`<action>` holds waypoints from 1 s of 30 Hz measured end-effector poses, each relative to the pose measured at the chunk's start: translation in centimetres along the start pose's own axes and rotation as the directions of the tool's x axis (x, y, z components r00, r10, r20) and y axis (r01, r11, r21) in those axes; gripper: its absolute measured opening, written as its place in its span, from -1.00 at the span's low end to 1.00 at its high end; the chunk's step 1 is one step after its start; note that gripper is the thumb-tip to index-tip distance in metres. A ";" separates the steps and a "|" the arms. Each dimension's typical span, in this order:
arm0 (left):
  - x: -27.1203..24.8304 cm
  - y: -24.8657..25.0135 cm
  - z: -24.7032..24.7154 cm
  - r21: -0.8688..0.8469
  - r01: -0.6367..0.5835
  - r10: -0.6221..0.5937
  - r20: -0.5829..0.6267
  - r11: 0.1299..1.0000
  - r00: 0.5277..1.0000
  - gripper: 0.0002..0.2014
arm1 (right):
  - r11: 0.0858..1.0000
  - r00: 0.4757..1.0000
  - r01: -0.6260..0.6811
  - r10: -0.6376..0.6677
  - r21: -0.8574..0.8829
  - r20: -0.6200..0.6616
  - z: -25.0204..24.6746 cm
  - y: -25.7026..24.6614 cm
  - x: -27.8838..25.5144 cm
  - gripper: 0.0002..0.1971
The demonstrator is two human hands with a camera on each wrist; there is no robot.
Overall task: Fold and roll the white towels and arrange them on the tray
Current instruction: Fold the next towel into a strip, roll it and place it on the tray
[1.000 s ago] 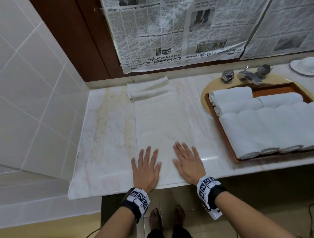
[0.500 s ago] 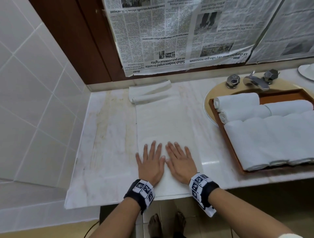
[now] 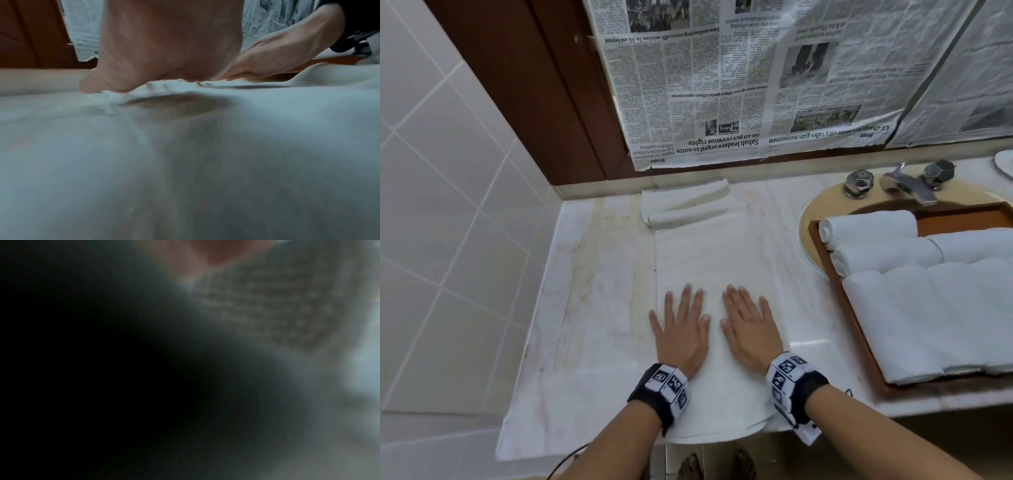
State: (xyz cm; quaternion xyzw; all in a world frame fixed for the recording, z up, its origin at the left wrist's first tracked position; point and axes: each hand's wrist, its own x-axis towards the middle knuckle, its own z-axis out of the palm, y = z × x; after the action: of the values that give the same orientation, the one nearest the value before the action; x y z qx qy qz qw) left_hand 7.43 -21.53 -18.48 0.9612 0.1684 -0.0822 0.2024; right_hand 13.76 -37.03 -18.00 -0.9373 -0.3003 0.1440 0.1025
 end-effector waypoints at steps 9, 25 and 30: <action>1.6 -3.1 -0.1 0.062 0.074 -0.075 0.007 0.995 0.997 -0.46 | 0.990 0.988 -0.142 0.143 -0.025 0.056 0.0 4.7 1.4 -0.37; -5.1 -1.1 1.8 0.087 0.010 -0.015 0.055 0.996 0.998 -0.39 | 0.998 0.995 -0.028 0.033 -0.054 0.097 0.9 2.5 -3.2 -0.27; -6.6 -4.0 1.5 0.041 0.074 -0.075 0.018 0.996 0.997 -0.39 | 0.990 0.991 -0.122 0.125 -0.067 0.053 1.0 5.9 -5.2 -0.33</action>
State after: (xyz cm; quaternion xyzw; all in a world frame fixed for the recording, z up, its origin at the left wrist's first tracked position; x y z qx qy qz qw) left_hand -0.29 -20.60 -19.80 0.9573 0.2003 -0.1026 0.1813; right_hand 12.51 -44.75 -19.47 -0.9524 -0.2490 0.1673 0.0546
